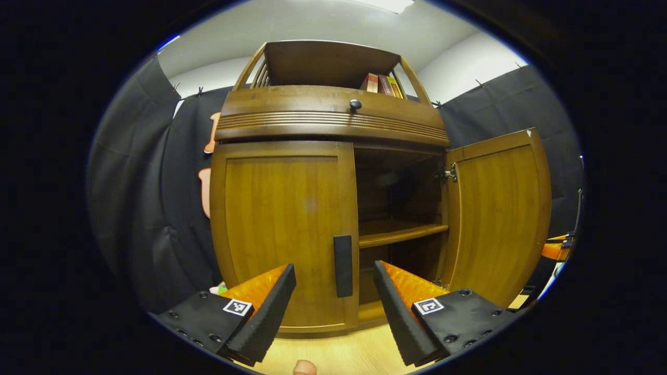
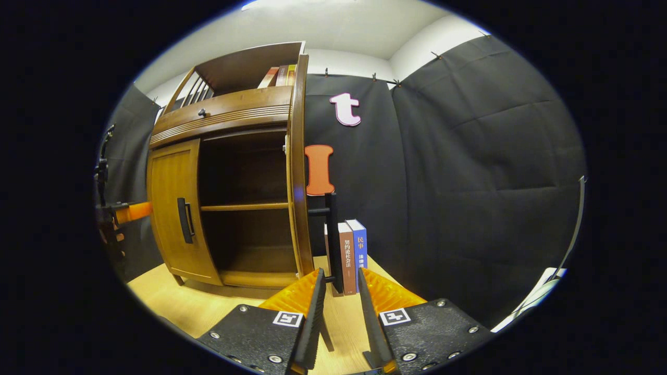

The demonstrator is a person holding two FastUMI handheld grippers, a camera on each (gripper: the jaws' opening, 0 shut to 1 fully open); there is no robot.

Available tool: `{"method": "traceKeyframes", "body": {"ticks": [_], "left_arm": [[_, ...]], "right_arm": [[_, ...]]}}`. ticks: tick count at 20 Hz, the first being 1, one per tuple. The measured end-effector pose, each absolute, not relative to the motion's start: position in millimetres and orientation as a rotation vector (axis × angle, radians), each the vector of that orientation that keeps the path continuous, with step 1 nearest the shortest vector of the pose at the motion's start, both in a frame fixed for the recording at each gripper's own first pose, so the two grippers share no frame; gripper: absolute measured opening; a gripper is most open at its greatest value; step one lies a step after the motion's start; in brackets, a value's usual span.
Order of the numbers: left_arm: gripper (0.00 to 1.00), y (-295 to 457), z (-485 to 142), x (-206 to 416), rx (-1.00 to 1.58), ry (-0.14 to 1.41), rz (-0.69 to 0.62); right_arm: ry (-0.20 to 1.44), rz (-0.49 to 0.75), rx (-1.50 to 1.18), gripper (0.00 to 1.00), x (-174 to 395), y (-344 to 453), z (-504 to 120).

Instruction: Open the right door of the double-door shoe cabinet with the right hand, and open the left door with the left hand.

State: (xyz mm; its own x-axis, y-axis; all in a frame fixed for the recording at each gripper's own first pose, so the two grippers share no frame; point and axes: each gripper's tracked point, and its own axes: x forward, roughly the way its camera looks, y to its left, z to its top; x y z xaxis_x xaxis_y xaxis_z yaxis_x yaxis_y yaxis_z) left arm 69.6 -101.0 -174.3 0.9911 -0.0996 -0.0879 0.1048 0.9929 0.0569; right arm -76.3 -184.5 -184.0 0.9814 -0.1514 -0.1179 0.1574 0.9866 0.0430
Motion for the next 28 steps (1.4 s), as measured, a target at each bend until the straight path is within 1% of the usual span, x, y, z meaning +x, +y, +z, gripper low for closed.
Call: {"method": "traceKeyframes", "body": {"ticks": [3,6,9,10,13,16,18,19,23,24,28], "left_arm": [[0.97,-103,-187,84,0.017,0.096,-0.109],[0.96,-101,-203,103,0.040,0.119,-0.087],[0.95,-105,-216,123,0.042,0.135,-0.084],[0.97,-104,-220,131,0.045,0.133,-0.084],[0.98,-98,-233,156,0.082,0.140,-0.051],[0.96,-100,-251,171,0.079,0.193,-0.048],[0.90,-101,-252,174,0.057,0.188,-0.049],[0.91,-101,-254,176,0.039,0.189,-0.059],[0.78,-106,-253,187,0.049,0.187,-0.057],[0.77,-108,-254,189,0.045,0.191,-0.066],[0.62,-113,-256,195,0.020,0.204,-0.084]], "right_arm": [[0.099,-0.160,0.039,0.40,-80,-183,-177],[0.095,-0.151,0.028,0.40,-82,-174,-172],[0.097,-0.132,0.019,0.40,-82,-161,-171],[0.096,-0.122,0.019,0.40,-83,-156,-170],[0.089,-0.098,0.016,0.39,-78,-140,-168],[0.089,-0.065,0.010,0.40,-75,-123,-170],[0.092,-0.048,0.006,0.40,-71,-114,-172],[0.093,-0.041,0.006,0.40,-69,-111,-172],[0.103,-0.013,0.012,0.39,-61,-100,-177],[0.105,-0.008,0.013,0.40,-60,-97,-179],[0.105,0.005,0.021,0.40,-59,-91,-179]]}}
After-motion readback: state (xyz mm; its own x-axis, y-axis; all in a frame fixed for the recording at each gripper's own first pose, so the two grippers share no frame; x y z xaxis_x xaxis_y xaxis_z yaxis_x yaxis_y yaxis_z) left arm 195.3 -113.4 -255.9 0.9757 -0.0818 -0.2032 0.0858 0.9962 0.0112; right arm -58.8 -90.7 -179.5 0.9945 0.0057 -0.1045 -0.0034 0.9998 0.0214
